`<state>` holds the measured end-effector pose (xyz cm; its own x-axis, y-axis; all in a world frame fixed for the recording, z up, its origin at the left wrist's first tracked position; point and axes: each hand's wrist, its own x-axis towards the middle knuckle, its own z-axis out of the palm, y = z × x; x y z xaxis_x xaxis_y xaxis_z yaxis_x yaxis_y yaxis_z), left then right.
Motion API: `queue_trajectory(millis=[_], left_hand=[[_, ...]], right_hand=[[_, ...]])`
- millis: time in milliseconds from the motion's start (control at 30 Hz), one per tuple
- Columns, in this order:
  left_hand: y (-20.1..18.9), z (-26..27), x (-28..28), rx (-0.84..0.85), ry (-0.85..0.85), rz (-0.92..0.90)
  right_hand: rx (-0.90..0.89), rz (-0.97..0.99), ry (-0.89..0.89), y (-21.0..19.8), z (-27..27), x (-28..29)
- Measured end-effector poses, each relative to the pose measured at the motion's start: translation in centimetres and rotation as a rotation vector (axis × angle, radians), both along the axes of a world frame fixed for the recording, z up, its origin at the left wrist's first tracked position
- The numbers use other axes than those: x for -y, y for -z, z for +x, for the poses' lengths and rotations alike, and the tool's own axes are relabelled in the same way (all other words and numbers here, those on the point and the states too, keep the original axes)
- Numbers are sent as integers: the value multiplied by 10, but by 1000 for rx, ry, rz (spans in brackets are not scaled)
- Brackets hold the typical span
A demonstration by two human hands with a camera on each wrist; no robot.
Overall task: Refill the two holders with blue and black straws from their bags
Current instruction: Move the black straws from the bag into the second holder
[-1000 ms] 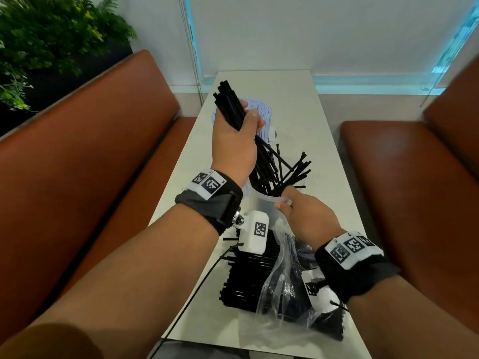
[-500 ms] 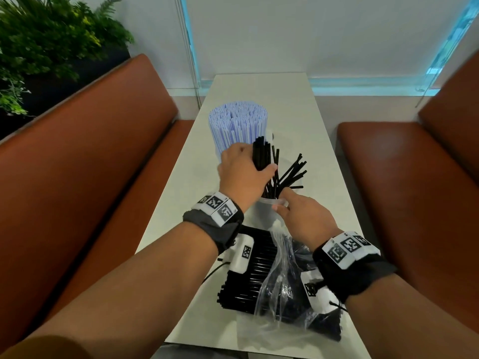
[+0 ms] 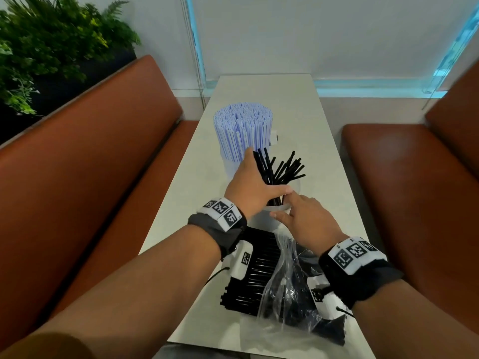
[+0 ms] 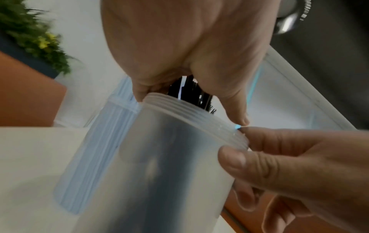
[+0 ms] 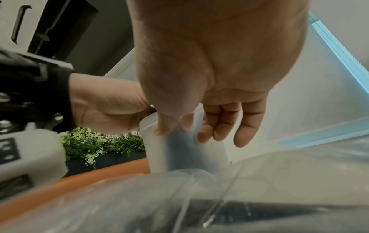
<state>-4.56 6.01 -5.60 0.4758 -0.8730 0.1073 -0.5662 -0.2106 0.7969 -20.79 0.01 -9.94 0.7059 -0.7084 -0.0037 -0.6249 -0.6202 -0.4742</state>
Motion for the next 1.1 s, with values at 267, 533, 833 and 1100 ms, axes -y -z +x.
queue_trajectory(millis=[267,533,833,1100], left_hand=[[-11,-11,43,208,128,127],[-14,-18,79,275,143,213],[-25,1,72,195,99,-38],[-14,-2,75,440,341,29]], right_hand=[[-39,-23,8,-5,2,-3],[-94,-20,45,-8,5,-6],[-166,-8,40,-15,10,-5],[-201,-3,33,-22,10,-8]])
